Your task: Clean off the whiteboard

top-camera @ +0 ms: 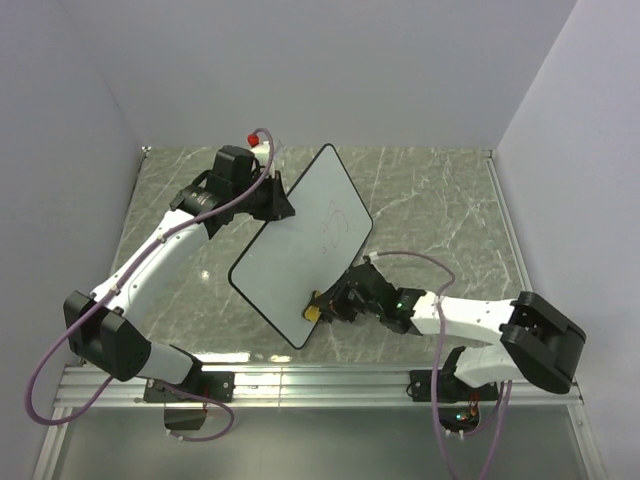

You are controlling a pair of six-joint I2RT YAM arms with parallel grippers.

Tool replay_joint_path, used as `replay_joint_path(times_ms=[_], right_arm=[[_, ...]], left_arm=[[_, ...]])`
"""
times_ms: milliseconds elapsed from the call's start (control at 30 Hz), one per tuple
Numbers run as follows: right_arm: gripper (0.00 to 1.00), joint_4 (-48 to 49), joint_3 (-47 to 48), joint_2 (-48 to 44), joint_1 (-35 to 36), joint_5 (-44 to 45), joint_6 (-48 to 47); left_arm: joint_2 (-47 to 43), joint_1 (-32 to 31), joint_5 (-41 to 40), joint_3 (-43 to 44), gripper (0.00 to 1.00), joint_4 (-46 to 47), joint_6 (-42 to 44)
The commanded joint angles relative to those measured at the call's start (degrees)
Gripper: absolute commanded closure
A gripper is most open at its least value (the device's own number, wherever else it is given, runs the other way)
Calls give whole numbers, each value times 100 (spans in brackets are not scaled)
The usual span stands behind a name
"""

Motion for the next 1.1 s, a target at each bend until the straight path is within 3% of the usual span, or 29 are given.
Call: replay_joint_path(times_ms=[0, 133, 267, 500, 600, 733, 1067], right_arm=[[100, 12, 417, -463, -495, 785, 36], [100, 135, 565, -1020, -1269, 751, 63], [100, 29, 1189, -810, -1850, 295, -331], [100, 152, 2691, 471, -1991, -223, -482], [100, 187, 2895, 745, -1930, -304, -438], [100, 196, 2528, 676, -1851, -173, -404], [100, 416, 594, 219, -1675, 162, -245]], left_arm=[[108, -187, -399, -190, 100, -1041, 159], [29, -213, -408, -216, 100, -1041, 150], [-24, -222, -417, -234, 100, -1041, 168], [-59, -292, -452, -216, 100, -1076, 177], [-51, -327, -461, -181, 100, -1111, 159], [-86, -336, -365, -172, 100, -1076, 107], [-94, -363, -435, -269, 100, -1103, 133]])
